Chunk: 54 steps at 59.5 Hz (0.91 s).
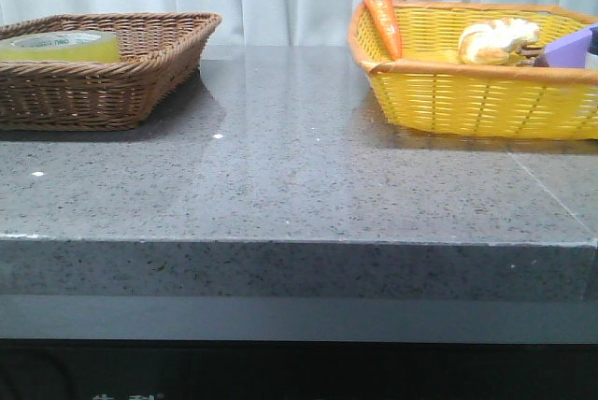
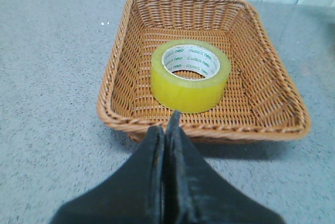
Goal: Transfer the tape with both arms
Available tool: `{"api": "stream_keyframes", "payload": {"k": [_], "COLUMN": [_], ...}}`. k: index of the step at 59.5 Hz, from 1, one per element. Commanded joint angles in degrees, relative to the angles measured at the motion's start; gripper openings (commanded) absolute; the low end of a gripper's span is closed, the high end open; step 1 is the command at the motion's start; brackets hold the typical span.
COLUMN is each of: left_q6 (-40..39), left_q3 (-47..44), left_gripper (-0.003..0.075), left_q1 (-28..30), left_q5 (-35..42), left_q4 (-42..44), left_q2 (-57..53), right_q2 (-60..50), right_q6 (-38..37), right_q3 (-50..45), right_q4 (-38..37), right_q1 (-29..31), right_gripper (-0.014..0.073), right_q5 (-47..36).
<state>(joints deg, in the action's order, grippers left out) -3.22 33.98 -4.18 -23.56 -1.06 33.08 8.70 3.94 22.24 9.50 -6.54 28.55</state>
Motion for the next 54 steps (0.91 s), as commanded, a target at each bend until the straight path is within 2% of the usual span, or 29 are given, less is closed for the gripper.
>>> {"api": "stream_keyframes", "payload": {"k": [1,12,22,54], "left_q6": [-0.45,-0.45,-0.45,-0.45], "left_q3": [-1.88,-9.38,-13.1,-14.93], "left_gripper": [-0.002,-0.002,-0.002,-0.002], "left_q1": [-0.21,-0.21,-0.21,-0.21], "left_q5": [4.28,4.17,3.87,4.11], "left_q4": [-1.05,-1.52,-1.52,-1.52], "left_q2": [-6.25,-18.68,-25.2,-25.97], "right_q2": [0.5,0.5,0.5,0.5], "right_q6": [0.07,0.07,0.07,0.07], "right_q3": [1.28,1.28,1.28,1.28], "right_q4": [0.23,0.23,0.23,0.23], "right_q1": [0.4,0.4,0.4,0.4], "right_gripper": [-0.009,-0.009,-0.009,-0.009], "right_q5": [-4.54,-4.54,-4.54,-4.54]}}
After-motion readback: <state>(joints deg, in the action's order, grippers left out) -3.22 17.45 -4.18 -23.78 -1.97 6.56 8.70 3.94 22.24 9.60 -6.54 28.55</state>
